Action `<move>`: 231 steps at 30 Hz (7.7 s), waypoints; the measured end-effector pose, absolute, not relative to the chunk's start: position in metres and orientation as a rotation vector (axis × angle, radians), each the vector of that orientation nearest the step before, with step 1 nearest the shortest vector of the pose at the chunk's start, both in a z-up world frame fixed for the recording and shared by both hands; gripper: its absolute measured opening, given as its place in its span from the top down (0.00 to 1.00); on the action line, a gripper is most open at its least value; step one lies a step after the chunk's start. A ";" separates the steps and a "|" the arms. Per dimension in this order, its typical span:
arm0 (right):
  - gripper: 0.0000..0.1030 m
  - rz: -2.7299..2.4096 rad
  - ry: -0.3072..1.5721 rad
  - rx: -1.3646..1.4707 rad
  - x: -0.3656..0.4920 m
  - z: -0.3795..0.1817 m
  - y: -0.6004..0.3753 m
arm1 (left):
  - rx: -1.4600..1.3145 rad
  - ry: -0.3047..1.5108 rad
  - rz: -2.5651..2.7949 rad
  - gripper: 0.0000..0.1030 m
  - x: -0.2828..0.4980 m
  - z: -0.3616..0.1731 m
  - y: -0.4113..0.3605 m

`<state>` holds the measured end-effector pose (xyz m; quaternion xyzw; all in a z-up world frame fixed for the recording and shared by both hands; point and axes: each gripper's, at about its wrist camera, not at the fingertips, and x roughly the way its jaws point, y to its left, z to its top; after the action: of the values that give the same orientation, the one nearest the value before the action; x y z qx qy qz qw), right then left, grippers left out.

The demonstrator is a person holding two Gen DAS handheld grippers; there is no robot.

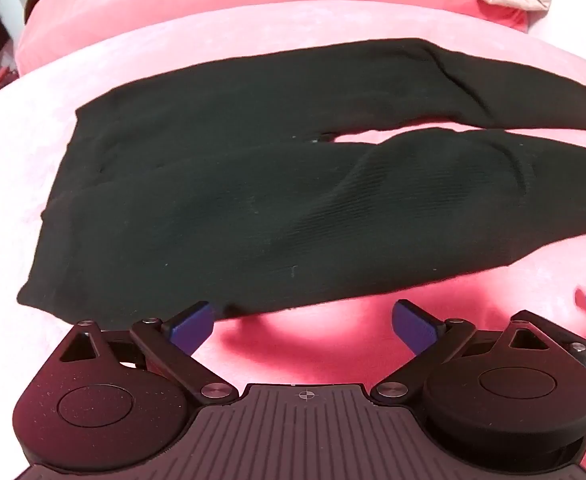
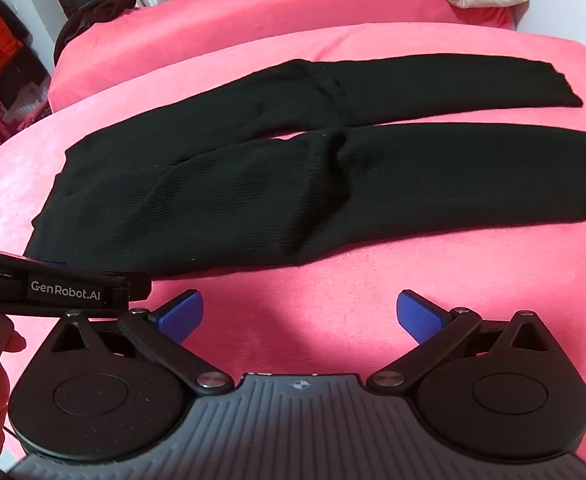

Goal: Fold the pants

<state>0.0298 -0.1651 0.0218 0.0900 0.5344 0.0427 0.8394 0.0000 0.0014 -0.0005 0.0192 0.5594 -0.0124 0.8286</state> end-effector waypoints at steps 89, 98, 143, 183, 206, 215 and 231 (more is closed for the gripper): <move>0.32 0.164 1.061 0.460 0.021 0.019 -0.179 | -0.356 1.215 0.249 0.00 -0.039 -0.009 0.163; 0.32 0.060 1.083 0.555 0.028 0.008 -0.189 | -0.718 1.116 0.283 0.00 -0.039 -0.023 0.220; 0.43 -0.643 0.825 0.645 0.020 0.012 -0.397 | -0.582 1.121 0.512 0.26 -0.023 -0.015 0.227; 0.29 -0.687 0.676 0.436 0.042 0.017 -0.420 | -0.335 1.124 0.530 0.00 -0.009 0.025 0.232; 0.30 -0.446 0.756 0.726 0.154 -0.030 -0.416 | 0.115 1.105 -0.168 0.00 0.146 0.000 0.020; 0.38 -0.429 0.749 0.722 0.163 -0.032 -0.419 | 0.117 1.123 -0.235 0.00 0.157 -0.009 -0.002; 0.49 -0.438 0.748 0.671 0.177 -0.036 -0.411 | 0.201 1.082 -0.382 0.00 0.149 -0.019 -0.034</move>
<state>0.1773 -0.4110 -0.0361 0.3191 0.3554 -0.2084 0.8535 0.1494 -0.0340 -0.0194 0.0947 0.5110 -0.1805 0.8351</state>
